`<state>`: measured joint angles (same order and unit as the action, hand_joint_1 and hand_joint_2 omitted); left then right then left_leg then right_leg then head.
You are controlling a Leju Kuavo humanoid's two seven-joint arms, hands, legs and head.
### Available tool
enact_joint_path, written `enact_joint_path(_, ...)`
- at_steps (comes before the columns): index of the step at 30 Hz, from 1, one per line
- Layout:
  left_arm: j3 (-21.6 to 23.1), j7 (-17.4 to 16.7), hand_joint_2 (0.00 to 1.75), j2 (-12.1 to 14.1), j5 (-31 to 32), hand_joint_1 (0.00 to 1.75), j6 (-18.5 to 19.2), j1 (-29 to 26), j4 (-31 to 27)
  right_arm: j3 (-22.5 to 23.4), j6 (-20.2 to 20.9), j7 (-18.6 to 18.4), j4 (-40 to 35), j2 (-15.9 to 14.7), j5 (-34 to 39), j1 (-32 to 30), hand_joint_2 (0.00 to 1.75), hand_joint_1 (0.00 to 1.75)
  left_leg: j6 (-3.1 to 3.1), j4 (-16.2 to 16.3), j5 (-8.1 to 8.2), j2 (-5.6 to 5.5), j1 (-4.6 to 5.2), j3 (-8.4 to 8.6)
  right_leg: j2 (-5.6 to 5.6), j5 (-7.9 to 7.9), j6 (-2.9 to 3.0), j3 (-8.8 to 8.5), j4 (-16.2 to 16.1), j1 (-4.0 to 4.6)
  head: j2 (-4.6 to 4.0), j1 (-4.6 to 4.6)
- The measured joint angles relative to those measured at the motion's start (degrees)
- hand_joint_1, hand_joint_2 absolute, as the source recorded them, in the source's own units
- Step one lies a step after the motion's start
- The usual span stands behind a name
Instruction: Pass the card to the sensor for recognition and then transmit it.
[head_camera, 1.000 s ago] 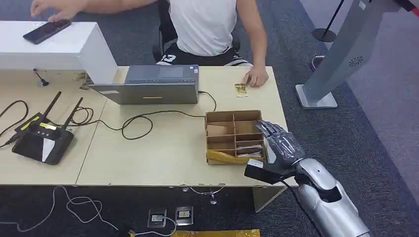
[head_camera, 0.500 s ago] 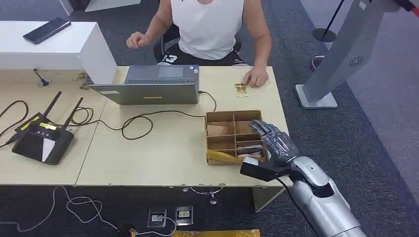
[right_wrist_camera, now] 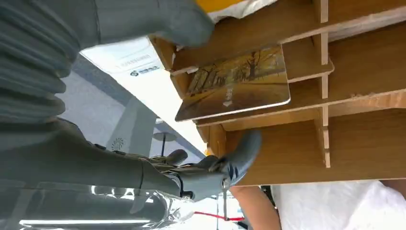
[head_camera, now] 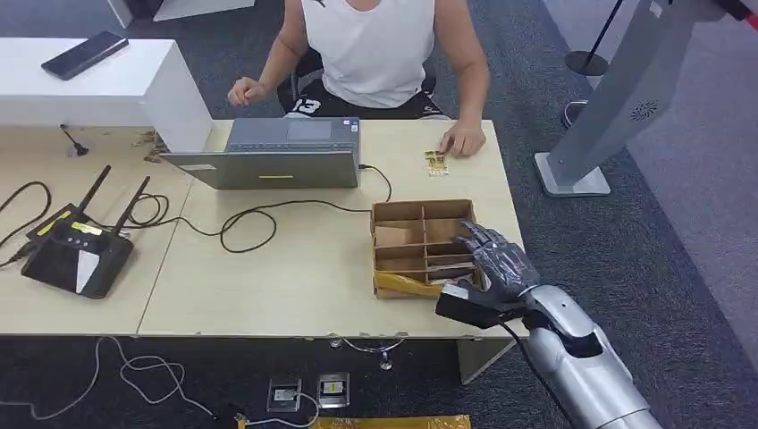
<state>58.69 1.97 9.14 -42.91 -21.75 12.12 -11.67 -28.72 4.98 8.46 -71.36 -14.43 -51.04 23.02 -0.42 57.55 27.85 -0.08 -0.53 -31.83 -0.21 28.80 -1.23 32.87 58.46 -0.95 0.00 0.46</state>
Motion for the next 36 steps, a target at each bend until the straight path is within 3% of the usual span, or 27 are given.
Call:
enact_joint_path(26,0.0,0.0,0.0,-0.1,0.0,0.0,-0.6,-0.2,0.0,0.0,0.0,0.6,3.4,0.7,0.9,2.2,1.75,1.75,0.0,0.0,0.0,0.0,0.0,0.02,0.01,0.0,0.0,-0.01,0.0,0.0,0.0,0.0)
enact_joint_path(36,0.0,0.4,0.0,-0.3,0.0,0.0,-1.2,-0.4,0.0,1.5,-3.4,0.7,3.6,0.9,1.4,5.9,1.75,1.75,0.01,0.0,-0.01,0.0,0.02,0.02,0.02,-0.02,0.01,0.0,0.0,-0.01,0.0,0.0)
